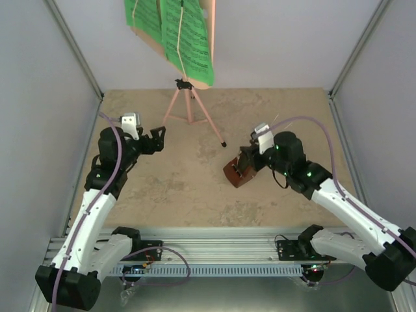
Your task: Pack up the instrument practice props
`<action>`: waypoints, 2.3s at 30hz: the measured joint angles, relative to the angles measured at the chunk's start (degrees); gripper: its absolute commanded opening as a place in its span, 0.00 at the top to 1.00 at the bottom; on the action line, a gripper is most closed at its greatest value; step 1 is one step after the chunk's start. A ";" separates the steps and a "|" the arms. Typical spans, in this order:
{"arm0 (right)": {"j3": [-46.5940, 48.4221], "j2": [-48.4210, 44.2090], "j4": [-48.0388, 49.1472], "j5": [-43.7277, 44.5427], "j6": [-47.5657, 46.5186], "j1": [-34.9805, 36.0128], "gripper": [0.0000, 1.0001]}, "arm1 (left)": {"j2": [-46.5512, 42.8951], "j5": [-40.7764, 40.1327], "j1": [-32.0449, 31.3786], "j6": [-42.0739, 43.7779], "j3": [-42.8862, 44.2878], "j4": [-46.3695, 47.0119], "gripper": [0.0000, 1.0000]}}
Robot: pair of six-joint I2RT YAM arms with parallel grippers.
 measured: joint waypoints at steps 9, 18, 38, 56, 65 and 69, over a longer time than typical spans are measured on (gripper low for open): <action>-9.92 -5.79 4.20 -3.56 0.35 9.79 0.69 | -2.36 -0.04 -0.37 2.14 0.55 8.83 0.03; -11.19 0.74 10.25 0.09 0.48 20.17 0.69 | -1.75 1.29 -0.37 4.33 -4.70 11.80 0.04; -7.56 2.34 15.56 11.13 1.38 25.81 0.02 | -2.05 1.46 -0.37 5.51 -5.18 12.00 0.01; -35.43 -18.95 37.16 7.93 2.54 25.81 0.02 | -1.66 1.07 -0.37 5.51 -5.27 11.41 0.01; -38.38 -10.91 49.79 3.93 0.81 25.81 0.02 | -1.25 1.07 -0.37 5.51 -5.27 11.23 0.01; -38.45 -9.81 53.24 3.28 -0.11 25.81 0.02 | -1.22 1.07 -0.37 5.51 -5.27 11.23 0.01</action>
